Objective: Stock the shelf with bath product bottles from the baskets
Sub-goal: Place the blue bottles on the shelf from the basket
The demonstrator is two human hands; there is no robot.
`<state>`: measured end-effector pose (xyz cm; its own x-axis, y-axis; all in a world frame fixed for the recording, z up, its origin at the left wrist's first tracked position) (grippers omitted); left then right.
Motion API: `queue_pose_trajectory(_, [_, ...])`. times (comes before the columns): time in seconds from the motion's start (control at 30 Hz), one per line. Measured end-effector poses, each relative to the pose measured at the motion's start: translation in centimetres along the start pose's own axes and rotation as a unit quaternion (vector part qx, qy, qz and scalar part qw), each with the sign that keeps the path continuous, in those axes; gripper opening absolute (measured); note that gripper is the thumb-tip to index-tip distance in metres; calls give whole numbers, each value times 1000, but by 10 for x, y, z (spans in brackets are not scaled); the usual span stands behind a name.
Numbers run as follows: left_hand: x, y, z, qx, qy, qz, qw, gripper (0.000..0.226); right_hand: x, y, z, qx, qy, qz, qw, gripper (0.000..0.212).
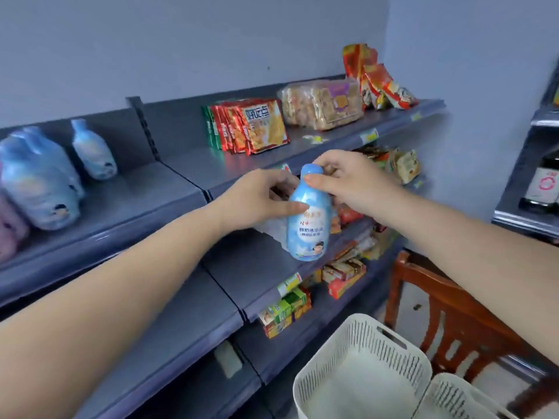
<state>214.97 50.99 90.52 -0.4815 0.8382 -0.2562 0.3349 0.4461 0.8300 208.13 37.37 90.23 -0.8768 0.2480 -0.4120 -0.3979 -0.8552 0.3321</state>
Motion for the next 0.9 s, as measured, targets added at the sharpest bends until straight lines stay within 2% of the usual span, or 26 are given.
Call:
queue_pose_trajectory(0.17, [38,73,32,-46,38,-49,997,17,-44,-67,45,-4,46,57,997,10])
queue_pose_trajectory(0.27, [55,106,52,-74,58,-70,993,17,-65,-101,64,-5,64,79,995,16])
queue_pose_trajectory(0.37, [72,139,78,-87,91,-92,988,27,-87,-137,82,-11,91,100,991,14])
queue_pose_trajectory(0.47, [83,166,99,-98,116,-104,983,25,-109,-169,96,-25,104,114,988,15])
queue_pose_trajectory(0.63, [85,212,129,-142,151,-128,970,20,-150,-212,109,-60,114,123,984,9])
queue_pose_trajectory(0.77, [72,245,148,-178,178,-145,957,29,-187,-232,116,-51,127,119,983,18])
queue_pose_trajectory(0.9, [55,274,165,-198,203,-125,951,28,-223,-251,120,-50,139,125,981,27])
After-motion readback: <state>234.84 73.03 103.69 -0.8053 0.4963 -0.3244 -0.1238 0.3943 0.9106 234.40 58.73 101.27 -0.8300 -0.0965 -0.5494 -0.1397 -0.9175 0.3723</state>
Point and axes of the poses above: each hand's wrist, its own x-axis away from the middle knuckle, its own y-axis out of the back of the hand, z = x × y, the point moved 4 cm from there along -x, towards the middle knuckle, and after that the axes turned 9 degrees about -x, right-handed, at the moved point
